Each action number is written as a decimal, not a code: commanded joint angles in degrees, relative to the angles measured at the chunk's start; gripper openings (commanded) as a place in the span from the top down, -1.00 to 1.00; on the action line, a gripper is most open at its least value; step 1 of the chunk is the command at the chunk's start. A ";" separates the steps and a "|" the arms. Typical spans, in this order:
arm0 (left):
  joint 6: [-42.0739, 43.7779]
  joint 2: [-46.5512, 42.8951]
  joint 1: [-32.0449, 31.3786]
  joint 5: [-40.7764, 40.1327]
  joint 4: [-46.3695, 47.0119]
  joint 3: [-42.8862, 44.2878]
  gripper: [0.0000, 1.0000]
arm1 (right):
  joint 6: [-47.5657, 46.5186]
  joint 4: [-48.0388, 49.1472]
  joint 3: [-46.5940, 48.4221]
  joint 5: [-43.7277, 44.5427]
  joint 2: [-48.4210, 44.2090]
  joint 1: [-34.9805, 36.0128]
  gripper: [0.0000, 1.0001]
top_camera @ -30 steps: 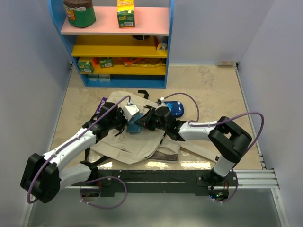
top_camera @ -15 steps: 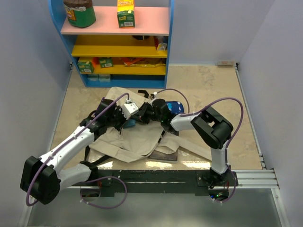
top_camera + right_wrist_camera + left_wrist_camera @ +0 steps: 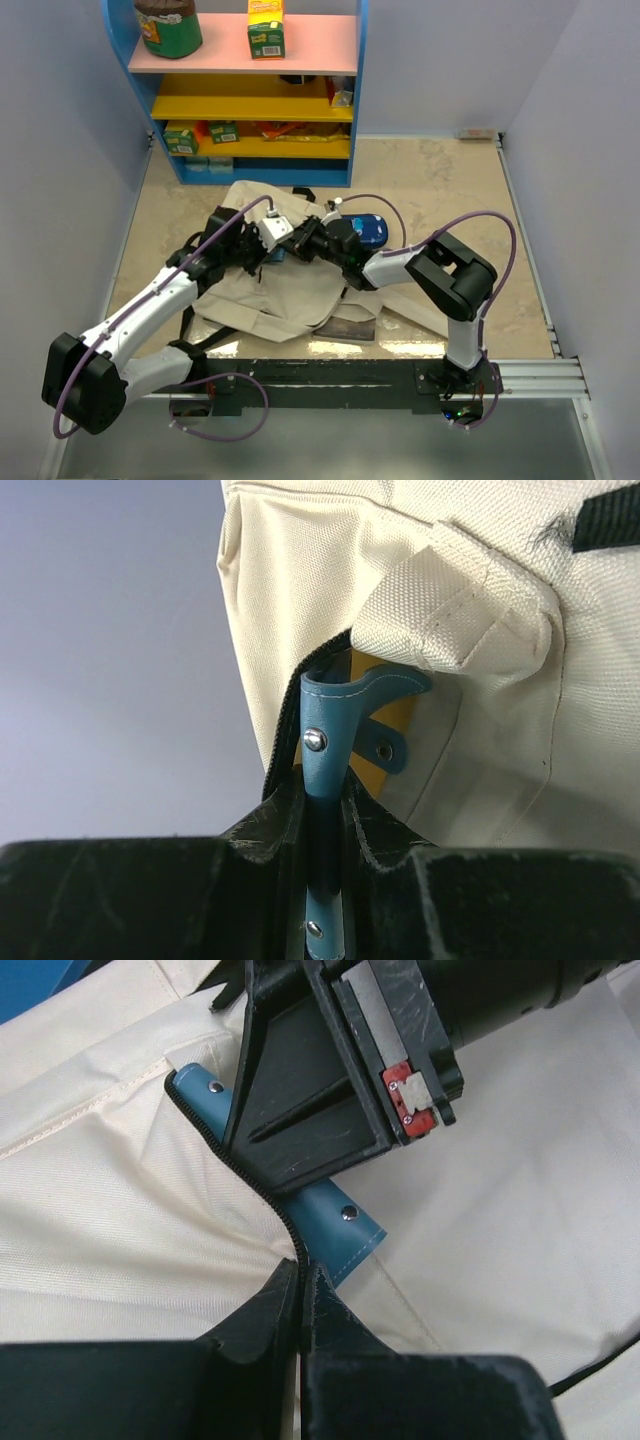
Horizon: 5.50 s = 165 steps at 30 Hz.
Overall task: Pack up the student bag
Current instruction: Place the personal item in the student bag, then zip the student bag at the center of the board.
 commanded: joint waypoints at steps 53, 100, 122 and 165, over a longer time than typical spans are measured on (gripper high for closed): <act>-2.11 -0.49 1.75 12.60 0.17 2.45 0.99 | -26.58 -30.26 3.51 9.00 -12.71 2.39 0.55; -0.19 1.61 2.02 8.30 -1.41 3.59 0.44 | -26.83 -32.46 -2.10 14.72 -23.24 5.36 -0.05; 19.58 -1.90 0.00 18.66 -27.25 6.41 -0.11 | -38.44 -39.05 -2.03 37.83 -22.64 25.06 -0.10; 17.74 1.80 -9.85 -7.01 -6.68 -9.85 0.50 | -26.84 -40.10 -14.15 43.81 -33.62 26.03 -0.04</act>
